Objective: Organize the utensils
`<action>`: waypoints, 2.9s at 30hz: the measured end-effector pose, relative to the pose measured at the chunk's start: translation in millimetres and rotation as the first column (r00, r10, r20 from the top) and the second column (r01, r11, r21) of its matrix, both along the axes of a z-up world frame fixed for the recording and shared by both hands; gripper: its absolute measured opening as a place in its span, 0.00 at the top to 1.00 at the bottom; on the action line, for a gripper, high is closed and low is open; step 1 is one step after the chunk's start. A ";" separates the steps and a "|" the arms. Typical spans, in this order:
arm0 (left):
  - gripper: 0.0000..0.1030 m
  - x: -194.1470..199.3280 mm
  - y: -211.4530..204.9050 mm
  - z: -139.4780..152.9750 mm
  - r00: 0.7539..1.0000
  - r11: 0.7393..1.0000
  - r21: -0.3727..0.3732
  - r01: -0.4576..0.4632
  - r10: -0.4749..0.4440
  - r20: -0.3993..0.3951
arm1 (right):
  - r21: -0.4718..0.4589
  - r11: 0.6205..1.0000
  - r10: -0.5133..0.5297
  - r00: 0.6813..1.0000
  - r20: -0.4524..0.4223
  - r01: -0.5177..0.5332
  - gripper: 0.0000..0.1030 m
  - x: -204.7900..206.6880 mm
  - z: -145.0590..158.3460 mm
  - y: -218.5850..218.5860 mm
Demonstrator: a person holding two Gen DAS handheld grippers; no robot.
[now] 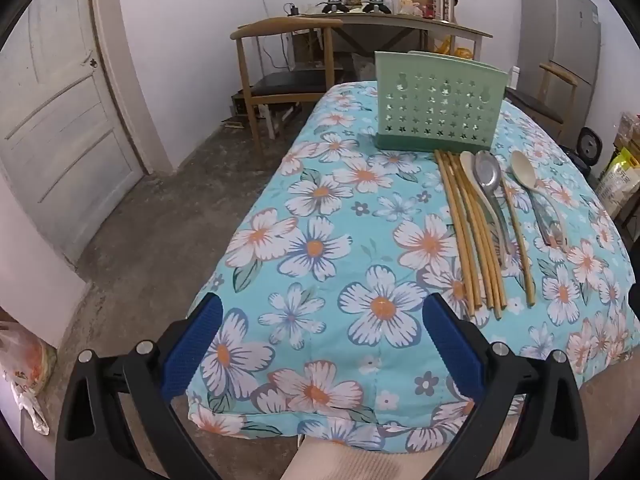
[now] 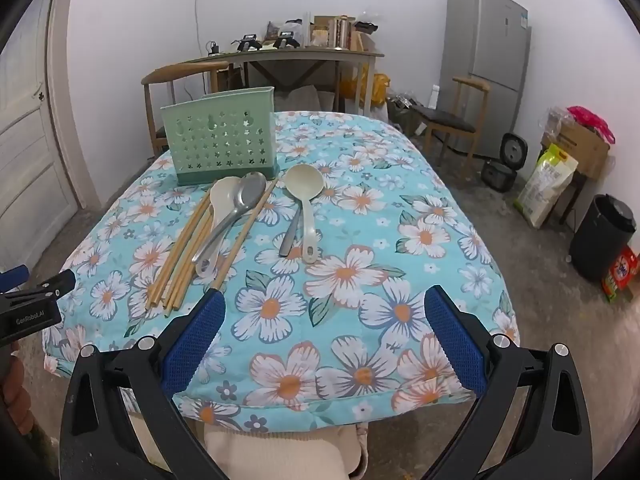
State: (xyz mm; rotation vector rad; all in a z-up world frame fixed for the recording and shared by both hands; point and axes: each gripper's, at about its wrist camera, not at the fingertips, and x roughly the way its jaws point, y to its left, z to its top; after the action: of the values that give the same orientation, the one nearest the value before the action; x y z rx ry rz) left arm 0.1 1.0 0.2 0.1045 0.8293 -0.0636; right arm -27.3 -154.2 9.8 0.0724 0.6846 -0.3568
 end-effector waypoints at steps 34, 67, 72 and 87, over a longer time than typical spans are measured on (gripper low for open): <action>0.05 0.5 1.5 -3.6 0.999 0.999 0.007 0.037 -0.037 -0.001 | 0.006 1.000 -0.016 1.000 0.002 0.016 0.08 -0.6 3.7 -6.0; 0.05 -0.5 17.3 4.8 0.998 0.999 0.008 -0.053 0.052 0.038 | 0.010 1.000 -0.013 1.000 0.006 0.013 0.08 -1.8 4.7 -4.7; 0.05 -0.6 14.6 4.8 0.999 0.999 0.008 -0.041 0.040 0.036 | 0.010 1.000 -0.015 1.000 0.007 0.015 0.08 -0.9 4.4 -3.9; 0.05 -4.9 6.1 6.1 0.999 1.000 0.010 0.015 -0.015 0.040 | 0.011 1.000 -0.015 1.000 0.008 0.015 0.08 -1.4 4.3 -4.3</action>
State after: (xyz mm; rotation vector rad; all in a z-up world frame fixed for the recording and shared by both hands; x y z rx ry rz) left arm -4.8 7.2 6.3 0.1212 0.7887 -0.0715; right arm -28.7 -158.5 14.1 0.0896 0.6787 -0.3668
